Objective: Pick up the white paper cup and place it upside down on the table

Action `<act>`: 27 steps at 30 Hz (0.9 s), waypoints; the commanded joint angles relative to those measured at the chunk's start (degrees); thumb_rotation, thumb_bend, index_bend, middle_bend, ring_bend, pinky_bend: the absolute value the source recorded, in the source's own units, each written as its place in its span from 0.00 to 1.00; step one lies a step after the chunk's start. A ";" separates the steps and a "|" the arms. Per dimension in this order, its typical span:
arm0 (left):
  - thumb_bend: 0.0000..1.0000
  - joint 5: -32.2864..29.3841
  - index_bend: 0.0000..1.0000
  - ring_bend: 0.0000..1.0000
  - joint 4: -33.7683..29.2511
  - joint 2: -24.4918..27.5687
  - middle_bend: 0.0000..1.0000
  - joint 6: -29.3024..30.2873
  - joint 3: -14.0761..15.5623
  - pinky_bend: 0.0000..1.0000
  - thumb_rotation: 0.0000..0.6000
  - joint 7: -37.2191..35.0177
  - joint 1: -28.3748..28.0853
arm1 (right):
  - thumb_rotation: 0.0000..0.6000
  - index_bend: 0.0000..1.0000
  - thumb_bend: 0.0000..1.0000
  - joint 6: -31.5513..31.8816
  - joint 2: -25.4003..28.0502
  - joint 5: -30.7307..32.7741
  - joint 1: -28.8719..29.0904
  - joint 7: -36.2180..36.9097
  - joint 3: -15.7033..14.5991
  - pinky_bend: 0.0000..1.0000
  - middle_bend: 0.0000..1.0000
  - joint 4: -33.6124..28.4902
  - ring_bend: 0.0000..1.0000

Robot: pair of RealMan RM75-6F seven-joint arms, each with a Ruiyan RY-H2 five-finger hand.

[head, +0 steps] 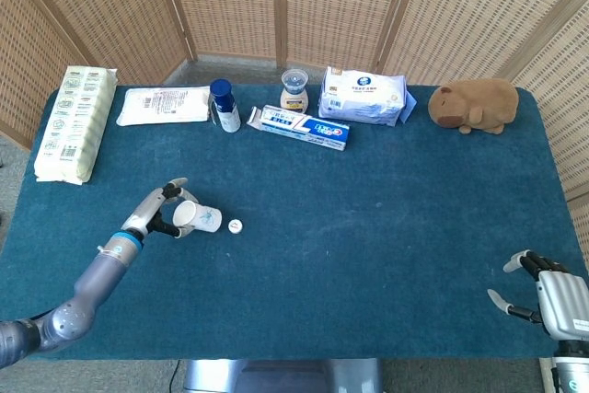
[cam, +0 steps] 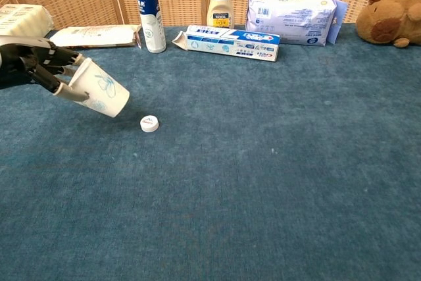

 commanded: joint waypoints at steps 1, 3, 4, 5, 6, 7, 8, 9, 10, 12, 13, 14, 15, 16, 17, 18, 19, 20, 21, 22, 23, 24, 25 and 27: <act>0.22 2.19 0.34 0.00 2.29 1.24 0.05 -4.14 -0.98 0.12 1.00 -4.04 1.55 | 0.68 0.45 0.26 -0.12 -0.07 0.01 0.08 -0.05 0.00 0.41 0.37 0.03 0.40; 0.18 3.01 0.23 0.00 2.68 1.63 0.05 -5.42 -0.22 0.11 1.00 -4.32 1.26 | 0.69 0.45 0.26 -0.24 -0.15 0.02 0.14 -0.04 -0.01 0.41 0.37 0.06 0.40; 0.16 3.19 0.18 0.00 2.81 1.83 0.05 -5.87 0.13 0.10 1.00 -4.30 1.02 | 0.68 0.45 0.26 -0.26 -0.17 0.00 0.16 -0.02 -0.02 0.41 0.37 0.08 0.40; 0.15 3.43 0.11 0.00 2.89 2.15 0.05 -6.34 0.50 0.10 1.00 -4.23 0.65 | 0.68 0.45 0.26 -0.25 -0.15 -0.03 0.15 0.00 -0.04 0.41 0.37 0.13 0.40; 0.14 3.55 0.06 0.00 2.84 2.49 0.05 -6.60 0.67 0.09 1.00 -4.20 0.36 | 0.68 0.45 0.26 -0.18 -0.12 -0.06 0.13 0.05 -0.04 0.41 0.37 0.16 0.40; 0.14 3.57 0.02 0.00 2.78 2.71 0.04 -6.71 0.76 0.09 1.00 -4.21 0.19 | 0.68 0.45 0.26 -0.13 -0.10 -0.09 0.11 0.10 -0.04 0.41 0.37 0.17 0.40; 0.13 3.75 0.01 0.00 2.66 3.13 0.03 -6.84 0.89 0.09 1.00 -4.07 -0.14 | 0.68 0.45 0.26 -0.02 -0.04 -0.12 0.07 0.21 -0.04 0.41 0.37 0.16 0.40; 0.13 3.99 0.00 0.00 2.47 3.74 0.02 -7.08 1.08 0.08 1.00 -3.74 -0.54 | 0.68 0.45 0.26 0.12 0.04 -0.16 0.00 0.32 -0.03 0.41 0.37 0.15 0.40; 0.13 4.21 0.00 0.00 2.23 4.45 0.02 -7.27 1.30 0.08 1.00 -3.30 -0.98 | 0.68 0.45 0.26 0.28 0.13 -0.20 -0.08 0.42 -0.04 0.41 0.37 0.13 0.40; 0.13 4.65 0.00 0.00 1.61 5.58 0.01 -6.88 1.58 0.07 1.00 -2.40 -1.68 | 0.68 0.45 0.26 0.55 0.26 -0.27 -0.23 0.57 -0.05 0.41 0.37 0.12 0.40; 0.13 4.87 0.00 0.00 1.27 5.97 0.01 -6.43 1.63 0.07 1.00 -2.06 -1.87 | 0.68 0.45 0.26 0.65 0.31 -0.30 -0.29 0.64 -0.07 0.41 0.37 0.11 0.40; 0.13 5.15 0.00 0.00 0.62 6.51 0.01 -5.58 1.70 0.07 1.00 -1.58 -2.09 | 0.68 0.45 0.26 0.83 0.38 -0.36 -0.40 0.78 -0.09 0.41 0.37 0.10 0.40; 0.13 5.37 0.00 0.00 -0.09 7.00 0.01 -4.66 1.73 0.07 1.00 -1.20 -2.23 | 0.68 0.45 0.26 0.99 0.44 -0.42 -0.51 0.94 -0.13 0.41 0.37 0.10 0.40; 0.13 5.54 0.00 0.00 -0.90 7.47 0.01 -3.79 1.70 0.07 1.00 -0.99 -2.30 | 0.68 0.45 0.26 1.12 0.46 -0.47 -0.60 1.09 -0.18 0.41 0.37 0.12 0.40; 0.13 5.63 0.00 0.00 -1.74 7.93 0.01 -2.99 1.65 0.07 1.00 -0.92 -2.30 | 0.68 0.45 0.26 1.25 0.46 -0.53 -0.70 1.23 -0.23 0.41 0.37 0.17 0.40; 0.13 5.91 0.00 0.00 -2.77 8.53 0.01 -2.17 1.63 0.07 1.00 -0.67 -2.29 | 0.68 0.45 0.26 1.40 0.44 -0.58 -0.83 1.38 -0.29 0.41 0.37 0.23 0.40; 0.13 7.47 0.01 0.00 -4.16 9.68 0.01 -1.26 2.41 0.07 1.00 1.24 -2.42 | 0.69 0.45 0.26 1.55 0.41 -0.64 -0.97 1.57 -0.37 0.41 0.37 0.33 0.40; 0.13 8.57 0.03 0.00 -5.26 10.66 0.01 -0.31 3.85 0.07 1.00 3.80 -2.75 | 0.69 0.45 0.26 1.68 0.37 -0.76 -1.04 1.80 -0.41 0.41 0.37 0.48 0.40; 0.13 9.18 0.06 0.00 -5.63 11.08 0.01 0.30 5.00 0.07 1.00 5.91 -3.21 | 0.68 0.45 0.26 1.75 0.35 -0.84 -1.06 1.93 -0.41 0.41 0.37 0.56 0.40; 0.14 9.69 0.09 0.00 -5.76 11.27 0.01 1.08 6.24 0.07 1.00 8.34 -3.78 | 0.69 0.45 0.26 1.78 0.35 -0.92 -1.06 2.03 -0.41 0.41 0.37 0.62 0.40; 0.14 10.09 0.11 0.00 -5.69 11.19 0.01 2.30 7.89 0.07 1.00 11.79 -4.66 | 0.68 0.45 0.26 1.78 0.37 -0.98 -1.04 2.12 -0.40 0.41 0.37 0.67 0.40; 0.16 10.17 0.14 0.00 -5.54 11.02 0.01 3.24 9.09 0.07 1.00 14.44 -5.37 | 0.69 0.45 0.26 1.78 0.38 -1.02 -1.03 2.17 -0.40 0.41 0.37 0.70 0.40; 0.17 10.08 0.15 0.00 -5.31 10.66 0.01 4.30 10.28 0.07 1.00 17.22 -6.12 | 0.68 0.45 0.26 1.79 0.38 -1.05 -1.03 2.22 -0.40 0.41 0.37 0.73 0.40; 0.21 9.29 0.19 0.00 -4.81 9.39 0.01 7.06 12.45 0.06 1.00 22.98 -7.63 | 0.69 0.45 0.26 1.87 0.33 -1.12 -1.04 2.40 -0.37 0.41 0.37 0.84 0.40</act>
